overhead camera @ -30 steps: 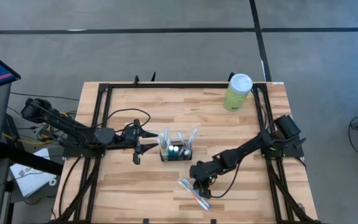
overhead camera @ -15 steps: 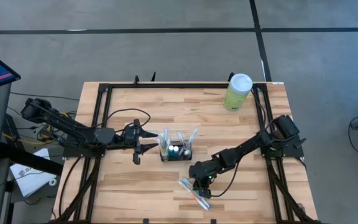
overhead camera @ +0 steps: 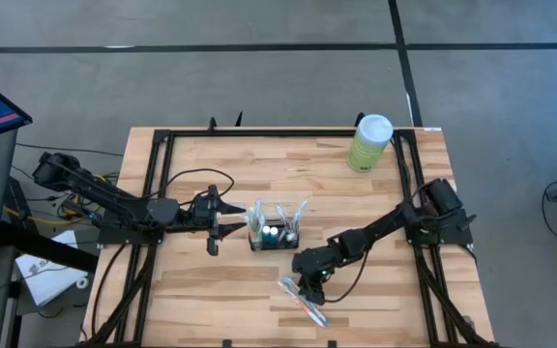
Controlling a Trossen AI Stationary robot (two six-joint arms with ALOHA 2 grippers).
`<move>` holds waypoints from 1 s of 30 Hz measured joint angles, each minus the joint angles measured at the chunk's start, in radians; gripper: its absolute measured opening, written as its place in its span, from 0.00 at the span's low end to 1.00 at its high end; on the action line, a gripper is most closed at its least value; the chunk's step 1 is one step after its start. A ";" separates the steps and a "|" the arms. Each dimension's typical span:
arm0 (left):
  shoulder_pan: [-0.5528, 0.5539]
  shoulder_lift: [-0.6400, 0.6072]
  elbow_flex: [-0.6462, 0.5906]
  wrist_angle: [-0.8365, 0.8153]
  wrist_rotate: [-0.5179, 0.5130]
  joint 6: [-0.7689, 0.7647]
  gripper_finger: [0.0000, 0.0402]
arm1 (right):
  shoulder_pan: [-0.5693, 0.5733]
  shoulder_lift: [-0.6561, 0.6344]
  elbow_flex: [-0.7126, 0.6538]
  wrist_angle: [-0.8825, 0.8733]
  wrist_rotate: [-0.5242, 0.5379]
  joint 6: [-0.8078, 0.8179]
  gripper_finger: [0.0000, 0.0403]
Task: Pick & Place toothbrushing station
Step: Put the blue toothbrush into the mesh
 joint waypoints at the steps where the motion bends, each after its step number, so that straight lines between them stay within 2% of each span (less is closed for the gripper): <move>1: 0.000 0.000 0.000 0.000 0.000 0.000 0.42 | 0.000 0.011 -0.001 0.002 -0.001 0.008 0.35; 8: 0.000 0.000 0.000 0.000 0.000 0.000 0.42 | -0.002 0.033 0.001 0.041 -0.010 0.008 0.42; 12: 0.000 0.000 0.000 0.000 0.000 0.000 0.42 | -0.006 0.033 0.001 0.037 -0.005 -0.010 0.42; 15: 0.000 0.000 0.000 0.000 0.000 0.000 0.42 | -0.006 0.034 0.002 0.024 0.009 -0.008 0.35; 21: 0.000 0.000 0.000 0.000 0.000 0.000 0.42 | -0.007 0.036 0.001 0.016 0.024 -0.009 0.06; 22: 0.000 0.000 0.000 0.000 0.000 0.000 0.42 | -0.007 0.036 0.001 0.020 0.025 -0.016 0.03; 30: 0.000 0.000 0.000 0.000 0.000 0.000 0.42 | -0.002 0.033 0.034 -0.023 0.029 -0.057 0.01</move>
